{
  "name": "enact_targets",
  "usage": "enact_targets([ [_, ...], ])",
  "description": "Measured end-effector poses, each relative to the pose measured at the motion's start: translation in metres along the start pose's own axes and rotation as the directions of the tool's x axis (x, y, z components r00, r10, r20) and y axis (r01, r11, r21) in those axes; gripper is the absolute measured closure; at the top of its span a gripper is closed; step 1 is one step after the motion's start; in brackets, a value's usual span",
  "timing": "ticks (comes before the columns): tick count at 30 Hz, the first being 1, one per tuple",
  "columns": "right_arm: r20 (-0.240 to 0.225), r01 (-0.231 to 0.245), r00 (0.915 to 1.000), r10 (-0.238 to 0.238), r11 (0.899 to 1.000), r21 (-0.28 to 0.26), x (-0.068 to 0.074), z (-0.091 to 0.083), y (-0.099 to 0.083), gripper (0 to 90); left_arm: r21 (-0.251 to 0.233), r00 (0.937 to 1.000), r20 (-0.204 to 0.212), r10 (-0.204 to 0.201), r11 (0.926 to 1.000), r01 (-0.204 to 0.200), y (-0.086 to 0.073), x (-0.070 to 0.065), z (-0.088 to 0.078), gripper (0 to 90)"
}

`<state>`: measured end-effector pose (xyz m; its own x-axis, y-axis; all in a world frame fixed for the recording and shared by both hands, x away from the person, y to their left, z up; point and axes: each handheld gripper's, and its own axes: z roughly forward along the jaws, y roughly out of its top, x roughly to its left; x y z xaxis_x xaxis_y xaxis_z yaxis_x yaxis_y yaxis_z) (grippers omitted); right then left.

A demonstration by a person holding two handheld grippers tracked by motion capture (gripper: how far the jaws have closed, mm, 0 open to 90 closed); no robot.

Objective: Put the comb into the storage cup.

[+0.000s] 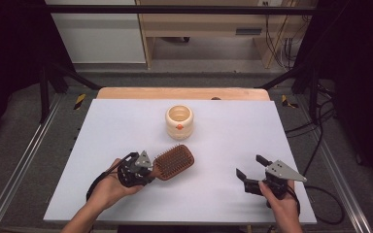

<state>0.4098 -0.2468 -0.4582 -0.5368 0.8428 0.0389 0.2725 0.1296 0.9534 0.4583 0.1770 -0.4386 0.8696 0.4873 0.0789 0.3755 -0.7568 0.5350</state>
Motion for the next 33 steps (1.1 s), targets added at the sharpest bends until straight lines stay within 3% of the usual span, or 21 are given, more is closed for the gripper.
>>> enact_targets([
  [5, -0.009, 0.002, 1.0, -0.002, 1.0, -0.001, 0.001, 0.0, 0.001, 9.9, -0.089, 0.9977, -0.057, -0.036, 0.9955, 0.031, -0.003, -0.003, -0.001, 72.3],
  [10, -0.016, 0.01, 0.9998, -0.01, 1.0, -0.007, 0.003, 0.002, 0.002, 9.8, -0.139, 0.9941, -0.109, -0.002, 0.9902, -0.013, -0.002, -0.015, 0.001, 72.3],
  [13, -0.02, 0.01, 0.9997, -0.01, 1.0, -0.011, 0.005, 0.001, 0.003, 9.8, -0.201, 0.9911, -0.133, -0.01, 0.9794, -0.017, -0.002, -0.018, 0.004, 72.3],
  [15, -0.025, 0.006, 0.9997, -0.006, 1.0, -0.01, 0.007, 0.002, 0.003, 9.7, -0.208, 0.9881, -0.154, 0.001, 0.9776, -0.033, -0.002, -0.019, 0.005, 72.3],
  [16, -0.032, -0.001, 0.9995, 0.0, 1.0, -0.011, 0.008, 0.002, 0.003, 9.5, -0.253, 0.9891, -0.145, -0.024, 0.9674, -0.013, -0.003, -0.018, 0.005, 72.3],
  [17, -0.037, -0.005, 0.9993, 0.004, 1.0, -0.011, 0.008, 0.002, 0.003, 9.3, -0.253, 0.9891, -0.145, -0.024, 0.9674, -0.013, -0.003, -0.018, 0.005, 72.3],
  [19, -0.044, -0.009, 0.999, 0.009, 1.0, -0.01, 0.01, 0.003, 0.004, 9.1, -0.287, 0.9853, -0.166, -0.042, 0.9578, -0.008, -0.006, -0.018, 0.006, 72.3],
  [29, -0.103, -0.039, 0.994, 0.035, 0.999, -0.033, 0.031, 0.011, 0.014, 7.9, -0.347, 0.9789, -0.195, -0.062, 0.9377, -0.01, -0.014, -0.011, -0.001, 72.4],
  [31, -0.115, -0.048, 0.9924, 0.043, 0.998, -0.041, 0.036, 0.013, 0.017, 7.4, -0.373, 0.9777, -0.197, -0.071, 0.9278, -0.007, -0.018, -0.009, -0.003, 72.4],
  [33, -0.125, -0.048, 0.9912, 0.042, 0.998, -0.046, 0.042, 0.017, 0.022, 7.2, -0.412, 0.9776, -0.183, -0.104, 0.9111, 0.02, -0.022, -0.004, -0.005, 72.4],
])
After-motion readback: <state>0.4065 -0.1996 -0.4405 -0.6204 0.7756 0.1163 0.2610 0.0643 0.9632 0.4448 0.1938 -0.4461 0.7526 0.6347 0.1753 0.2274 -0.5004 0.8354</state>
